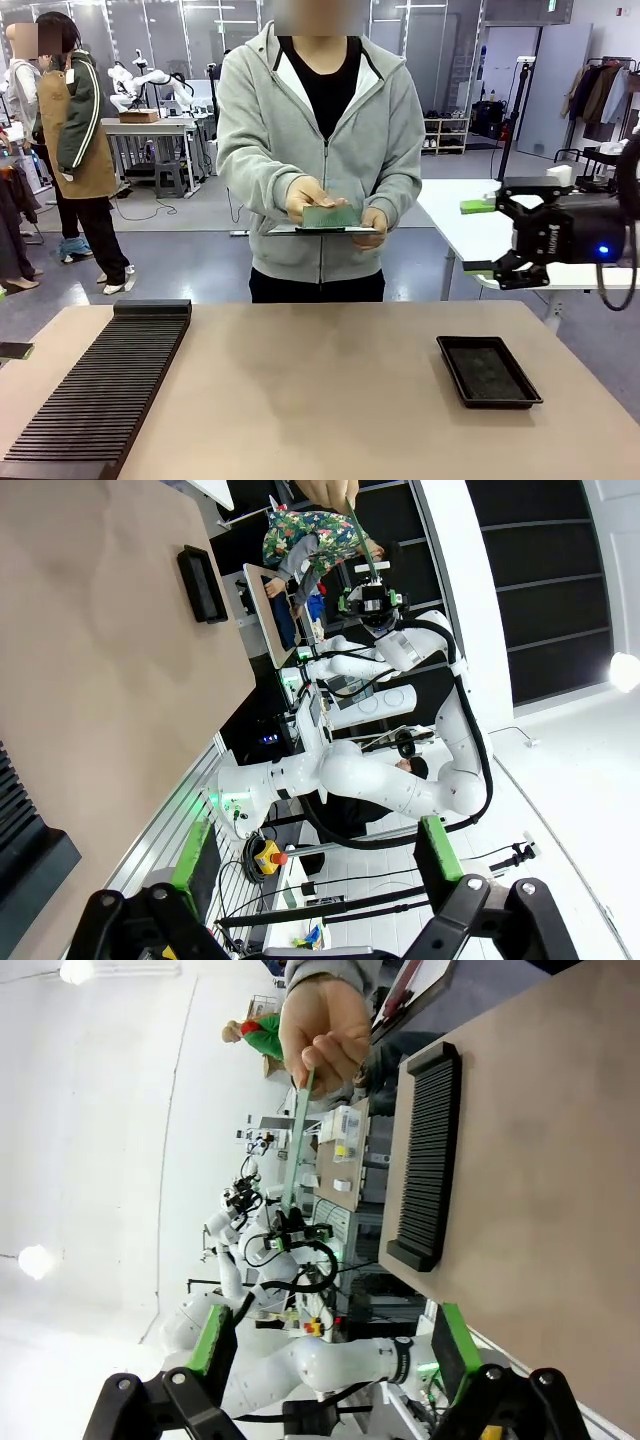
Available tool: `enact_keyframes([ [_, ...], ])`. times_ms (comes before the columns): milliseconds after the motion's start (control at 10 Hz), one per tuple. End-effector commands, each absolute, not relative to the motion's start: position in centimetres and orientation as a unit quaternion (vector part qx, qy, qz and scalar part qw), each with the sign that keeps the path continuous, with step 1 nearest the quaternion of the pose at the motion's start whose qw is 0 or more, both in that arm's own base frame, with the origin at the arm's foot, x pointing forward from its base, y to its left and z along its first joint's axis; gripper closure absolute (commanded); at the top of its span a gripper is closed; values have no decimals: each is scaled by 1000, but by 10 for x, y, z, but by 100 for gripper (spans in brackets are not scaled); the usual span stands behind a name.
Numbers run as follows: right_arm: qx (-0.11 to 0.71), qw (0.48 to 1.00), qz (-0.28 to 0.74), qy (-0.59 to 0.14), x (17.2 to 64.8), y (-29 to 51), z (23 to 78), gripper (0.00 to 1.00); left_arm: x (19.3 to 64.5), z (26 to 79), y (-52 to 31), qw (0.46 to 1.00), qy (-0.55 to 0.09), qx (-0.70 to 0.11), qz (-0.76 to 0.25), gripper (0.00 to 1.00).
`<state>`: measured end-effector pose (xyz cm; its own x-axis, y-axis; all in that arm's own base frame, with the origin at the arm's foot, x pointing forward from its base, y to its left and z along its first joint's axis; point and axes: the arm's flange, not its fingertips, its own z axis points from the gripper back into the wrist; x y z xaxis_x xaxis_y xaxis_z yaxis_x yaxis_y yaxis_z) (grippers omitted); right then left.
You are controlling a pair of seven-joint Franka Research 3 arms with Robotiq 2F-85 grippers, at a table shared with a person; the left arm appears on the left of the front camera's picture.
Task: Inspect the PCB.
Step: Pick up the Blank PCB that the human is holding.
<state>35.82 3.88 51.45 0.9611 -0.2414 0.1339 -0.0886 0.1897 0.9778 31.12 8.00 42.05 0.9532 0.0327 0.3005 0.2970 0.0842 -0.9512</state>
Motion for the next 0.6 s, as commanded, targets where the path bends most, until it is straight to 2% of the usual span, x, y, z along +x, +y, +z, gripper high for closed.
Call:
enact_keyframes([
  [0, 643, 756, -77, -96, 380, 56, 522, 0, 311, 421, 80, 729, -124, -667, -90, 0],
  [300, 641, 761, -72, -66, 393, 96, 519, 0, 311, 421, 80, 729, -124, -667, -90, 0],
  [500, 662, 745, -71, -38, 406, 119, 515, 0, 311, 421, 80, 729, -124, -667, -90, 0],
])
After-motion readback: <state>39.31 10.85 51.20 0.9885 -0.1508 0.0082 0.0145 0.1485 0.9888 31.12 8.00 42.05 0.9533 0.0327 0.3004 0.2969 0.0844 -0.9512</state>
